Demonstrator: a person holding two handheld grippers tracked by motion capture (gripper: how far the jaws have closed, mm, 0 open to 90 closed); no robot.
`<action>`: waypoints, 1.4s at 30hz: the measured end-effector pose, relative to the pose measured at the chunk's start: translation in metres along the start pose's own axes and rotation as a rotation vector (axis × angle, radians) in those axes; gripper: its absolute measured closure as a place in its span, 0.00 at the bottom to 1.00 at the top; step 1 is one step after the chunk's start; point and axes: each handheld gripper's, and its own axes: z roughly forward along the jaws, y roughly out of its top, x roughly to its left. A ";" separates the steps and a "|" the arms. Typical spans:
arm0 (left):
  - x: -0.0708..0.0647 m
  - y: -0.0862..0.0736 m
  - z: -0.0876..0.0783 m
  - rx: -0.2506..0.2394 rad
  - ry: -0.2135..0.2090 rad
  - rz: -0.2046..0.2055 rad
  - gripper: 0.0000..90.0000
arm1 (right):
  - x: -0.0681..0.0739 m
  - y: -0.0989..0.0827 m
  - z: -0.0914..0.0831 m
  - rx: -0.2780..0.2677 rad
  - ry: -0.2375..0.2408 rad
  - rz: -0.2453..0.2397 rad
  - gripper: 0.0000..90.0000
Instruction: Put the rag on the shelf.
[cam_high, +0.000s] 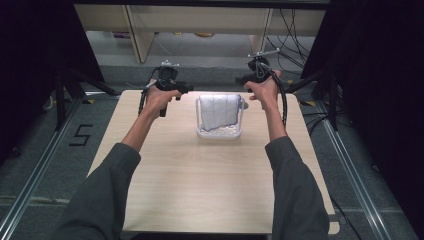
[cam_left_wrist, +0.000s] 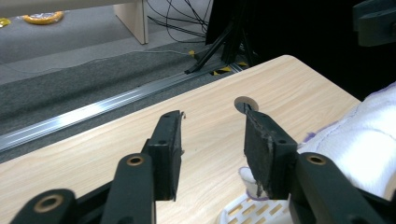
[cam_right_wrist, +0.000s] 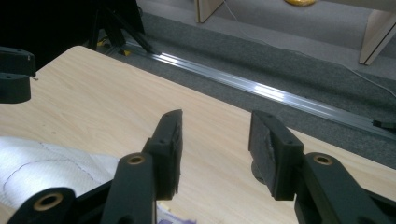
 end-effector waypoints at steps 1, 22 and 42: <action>0.000 -0.001 -0.001 -0.007 0.001 -0.011 0.59 | -0.001 0.000 -0.001 -0.018 0.010 -0.011 0.60; -0.015 -0.013 -0.037 0.038 -0.030 0.006 0.30 | 0.020 -0.014 -0.022 -0.026 0.099 -0.049 0.51; -0.035 -0.050 -0.062 0.024 -0.083 0.021 0.24 | 0.049 -0.037 -0.050 -0.075 0.172 -0.069 0.43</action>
